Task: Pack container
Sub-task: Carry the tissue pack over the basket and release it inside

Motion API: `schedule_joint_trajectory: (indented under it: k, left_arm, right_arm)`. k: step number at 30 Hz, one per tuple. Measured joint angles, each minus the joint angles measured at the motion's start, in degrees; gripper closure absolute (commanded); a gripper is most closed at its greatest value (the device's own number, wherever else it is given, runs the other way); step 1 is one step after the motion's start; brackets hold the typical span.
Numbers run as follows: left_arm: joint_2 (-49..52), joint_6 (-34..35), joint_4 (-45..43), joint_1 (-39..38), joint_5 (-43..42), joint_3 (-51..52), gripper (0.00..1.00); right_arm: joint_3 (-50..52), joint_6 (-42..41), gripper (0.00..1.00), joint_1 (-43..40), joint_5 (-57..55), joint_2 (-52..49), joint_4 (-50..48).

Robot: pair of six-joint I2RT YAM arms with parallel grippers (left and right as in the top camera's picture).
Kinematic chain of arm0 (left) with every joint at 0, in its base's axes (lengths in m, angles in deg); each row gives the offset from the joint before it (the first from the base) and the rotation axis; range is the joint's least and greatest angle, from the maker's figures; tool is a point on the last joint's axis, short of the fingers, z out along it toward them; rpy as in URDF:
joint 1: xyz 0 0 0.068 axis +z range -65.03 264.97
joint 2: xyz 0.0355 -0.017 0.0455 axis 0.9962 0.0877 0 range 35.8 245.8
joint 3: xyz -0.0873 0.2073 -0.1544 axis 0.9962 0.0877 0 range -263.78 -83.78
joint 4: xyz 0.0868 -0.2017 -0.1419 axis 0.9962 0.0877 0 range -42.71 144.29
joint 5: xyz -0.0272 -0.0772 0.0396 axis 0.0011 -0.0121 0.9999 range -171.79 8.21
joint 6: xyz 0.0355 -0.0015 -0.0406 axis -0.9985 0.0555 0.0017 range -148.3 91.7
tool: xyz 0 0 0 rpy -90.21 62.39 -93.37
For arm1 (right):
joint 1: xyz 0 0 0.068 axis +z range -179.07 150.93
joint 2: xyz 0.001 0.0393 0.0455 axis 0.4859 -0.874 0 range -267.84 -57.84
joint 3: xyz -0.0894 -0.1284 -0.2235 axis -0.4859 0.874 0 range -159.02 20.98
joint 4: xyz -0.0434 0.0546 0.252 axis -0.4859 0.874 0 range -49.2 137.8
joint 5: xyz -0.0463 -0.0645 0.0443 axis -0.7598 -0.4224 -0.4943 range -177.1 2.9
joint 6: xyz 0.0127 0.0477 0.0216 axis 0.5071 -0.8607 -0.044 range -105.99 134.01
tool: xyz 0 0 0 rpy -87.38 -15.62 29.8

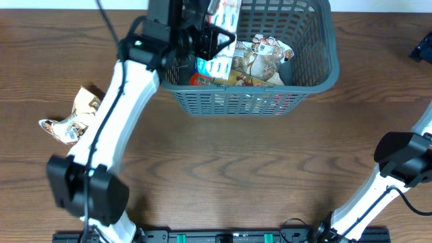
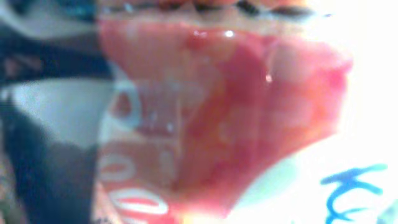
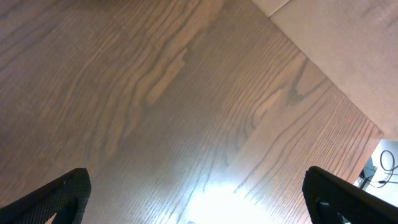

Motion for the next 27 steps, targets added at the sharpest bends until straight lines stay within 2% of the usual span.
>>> schedule_joint_trajectory:
  k: [5,12,13,16,18,20,27]
  left_arm:
    - [4.13,-0.02,1.75,0.00,0.02,0.02,0.94]
    - [4.90,-0.09,4.17,0.00,0.09,0.02,0.94]
    - [4.92,-0.15,4.59,0.00,0.13,0.02,0.92]
    - [5.22,-0.31,5.53,0.00,0.26,0.02,0.76]
    - [5.49,-0.61,5.55,0.00,0.31,0.02,0.75]
    - [5.60,-1.07,5.64,0.00,0.48,0.02,0.65]
    - [5.64,-1.27,7.58,0.00,2.69,0.02,0.63]
  right_arm:
    - [0.00,0.00,0.01,0.00,0.00,0.00,0.00]
    - [0.00,0.00,0.01,0.00,0.00,0.00,0.00]
    - [0.00,0.00,0.01,0.00,0.00,0.00,0.00]
    - [0.00,0.00,0.01,0.00,0.00,0.00,0.00]
    - [0.00,0.00,0.01,0.00,0.00,0.00,0.00]
    - [0.00,0.00,0.01,0.00,0.00,0.00,0.00]
    - [0.00,-0.02,0.01,0.00,0.00,0.00,0.00]
